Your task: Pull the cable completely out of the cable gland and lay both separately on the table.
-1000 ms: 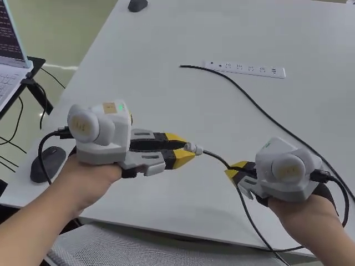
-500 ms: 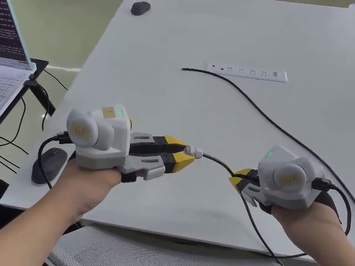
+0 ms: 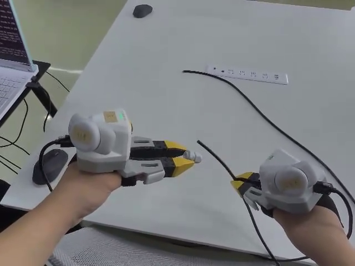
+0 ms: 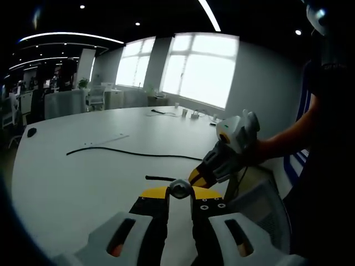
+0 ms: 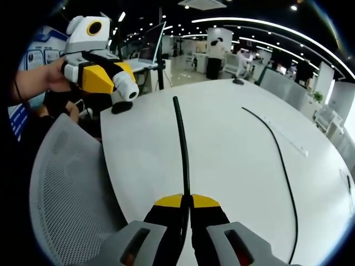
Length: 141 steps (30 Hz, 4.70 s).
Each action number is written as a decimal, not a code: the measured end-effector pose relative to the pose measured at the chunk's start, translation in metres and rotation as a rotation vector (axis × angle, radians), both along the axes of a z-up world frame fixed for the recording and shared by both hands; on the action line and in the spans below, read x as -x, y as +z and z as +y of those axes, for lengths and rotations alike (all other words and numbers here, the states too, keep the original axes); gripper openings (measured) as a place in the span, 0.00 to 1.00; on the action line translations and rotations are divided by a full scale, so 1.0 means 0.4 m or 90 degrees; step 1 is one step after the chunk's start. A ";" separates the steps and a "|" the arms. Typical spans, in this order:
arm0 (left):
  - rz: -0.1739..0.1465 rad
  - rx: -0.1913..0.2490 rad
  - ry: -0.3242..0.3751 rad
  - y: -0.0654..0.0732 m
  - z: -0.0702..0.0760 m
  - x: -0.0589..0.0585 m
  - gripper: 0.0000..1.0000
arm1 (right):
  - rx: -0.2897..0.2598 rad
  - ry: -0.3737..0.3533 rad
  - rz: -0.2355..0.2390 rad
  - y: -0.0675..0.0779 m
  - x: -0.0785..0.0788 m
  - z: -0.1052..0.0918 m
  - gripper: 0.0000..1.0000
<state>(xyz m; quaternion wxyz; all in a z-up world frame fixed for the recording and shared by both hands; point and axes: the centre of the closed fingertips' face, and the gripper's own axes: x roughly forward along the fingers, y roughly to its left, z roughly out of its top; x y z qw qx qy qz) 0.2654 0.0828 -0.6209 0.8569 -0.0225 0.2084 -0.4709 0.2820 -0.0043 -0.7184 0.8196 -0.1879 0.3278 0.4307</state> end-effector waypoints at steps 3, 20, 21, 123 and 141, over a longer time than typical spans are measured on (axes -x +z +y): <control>-0.003 -0.003 -0.002 -0.002 0.000 0.000 0.15 | 0.000 -0.001 -0.002 0.005 -0.003 0.001 0.00; 0.016 0.013 -0.005 -0.045 0.019 0.001 0.15 | 0.016 -0.014 -0.007 0.034 -0.069 0.005 0.00; 0.014 0.015 -0.004 -0.045 0.021 -0.001 0.15 | 0.018 -0.013 -0.008 0.034 -0.071 0.006 0.00; 0.135 -0.040 0.025 -0.458 0.289 -0.024 0.15 | 0.136 0.267 0.027 -0.250 -0.187 0.460 0.00; 0.126 -0.079 0.014 -0.477 0.297 -0.018 0.16 | 0.151 0.267 0.010 -0.254 -0.201 0.460 0.05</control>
